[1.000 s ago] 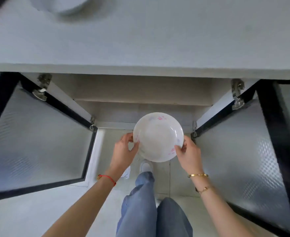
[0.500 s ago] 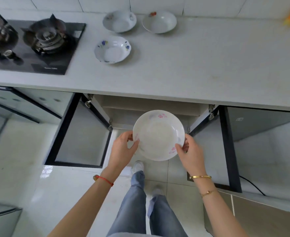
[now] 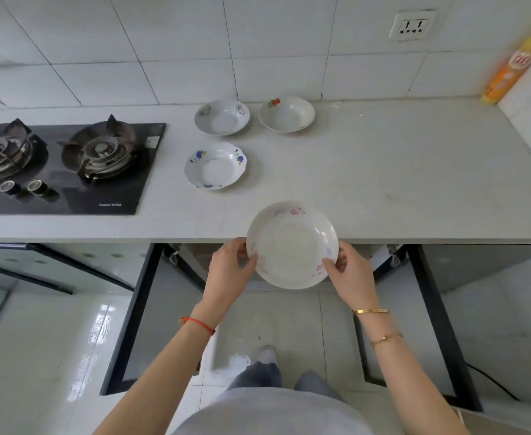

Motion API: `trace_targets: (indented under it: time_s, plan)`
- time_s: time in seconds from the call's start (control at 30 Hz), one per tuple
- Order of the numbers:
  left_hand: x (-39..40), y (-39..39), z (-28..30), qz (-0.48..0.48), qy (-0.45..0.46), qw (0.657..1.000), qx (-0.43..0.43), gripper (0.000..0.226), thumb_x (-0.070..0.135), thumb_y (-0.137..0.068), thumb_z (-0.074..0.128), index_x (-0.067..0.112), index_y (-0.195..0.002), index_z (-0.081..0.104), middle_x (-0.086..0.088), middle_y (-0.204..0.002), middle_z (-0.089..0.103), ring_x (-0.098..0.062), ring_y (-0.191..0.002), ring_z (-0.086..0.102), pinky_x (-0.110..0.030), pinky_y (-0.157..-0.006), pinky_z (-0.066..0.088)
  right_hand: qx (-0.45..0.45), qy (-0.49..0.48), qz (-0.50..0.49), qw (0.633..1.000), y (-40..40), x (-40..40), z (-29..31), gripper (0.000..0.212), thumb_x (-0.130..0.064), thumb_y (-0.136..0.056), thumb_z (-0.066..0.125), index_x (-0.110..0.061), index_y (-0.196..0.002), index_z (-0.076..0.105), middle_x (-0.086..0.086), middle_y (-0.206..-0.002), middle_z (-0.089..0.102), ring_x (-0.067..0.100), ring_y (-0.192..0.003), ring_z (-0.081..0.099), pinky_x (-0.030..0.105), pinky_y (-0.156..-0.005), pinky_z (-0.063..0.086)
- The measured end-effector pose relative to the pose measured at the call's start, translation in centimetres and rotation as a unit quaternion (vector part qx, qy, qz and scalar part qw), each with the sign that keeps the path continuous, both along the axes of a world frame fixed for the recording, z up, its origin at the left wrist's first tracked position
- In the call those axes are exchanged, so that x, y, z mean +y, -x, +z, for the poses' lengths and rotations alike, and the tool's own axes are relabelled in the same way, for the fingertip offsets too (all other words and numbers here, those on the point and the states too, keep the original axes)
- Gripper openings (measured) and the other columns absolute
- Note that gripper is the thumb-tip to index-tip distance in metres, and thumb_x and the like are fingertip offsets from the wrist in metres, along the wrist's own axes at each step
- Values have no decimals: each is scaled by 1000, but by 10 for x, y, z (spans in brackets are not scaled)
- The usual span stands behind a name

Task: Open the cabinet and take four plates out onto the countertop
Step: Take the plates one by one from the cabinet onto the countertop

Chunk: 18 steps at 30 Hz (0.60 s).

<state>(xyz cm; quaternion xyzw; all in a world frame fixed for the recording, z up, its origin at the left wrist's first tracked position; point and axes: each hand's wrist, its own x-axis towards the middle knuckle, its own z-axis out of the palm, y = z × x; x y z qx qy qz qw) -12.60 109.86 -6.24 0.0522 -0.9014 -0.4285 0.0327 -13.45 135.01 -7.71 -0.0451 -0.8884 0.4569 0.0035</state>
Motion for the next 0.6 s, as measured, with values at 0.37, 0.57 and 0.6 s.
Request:
trace_targets:
  time_s: [0.37, 0.57, 0.6]
  plan:
    - [-15, 120, -11, 5, -14, 1000, -18, 20, 18, -85, 68, 11, -103, 67, 1, -93, 71, -14, -85, 64, -23, -77, 48, -15, -42, 4, 999, 120, -20, 6, 20, -13, -84, 62, -13, -103, 61, 0, -79, 66, 16, -72, 61, 20, -62, 47]
    - [-2, 193, -30, 44, -31, 997, -49, 22, 19, -85, 68, 11, -106, 66, -1, -93, 72, -14, -87, 65, -23, -77, 49, -27, -62, 29, 997, 205, -14, -7, 20, -13, -84, 63, -10, -103, 61, 0, -77, 63, 16, -68, 58, 14, -56, 40]
    - [1, 205, -34, 51, -37, 997, -55, 21, 19, -86, 68, 11, -105, 66, -1, -93, 72, -15, -87, 65, -26, -79, 51, -32, -65, 34, 997, 219, -12, -9, 19, -13, -84, 63, -10, -103, 61, -2, -76, 61, 15, -67, 57, 13, -55, 39]
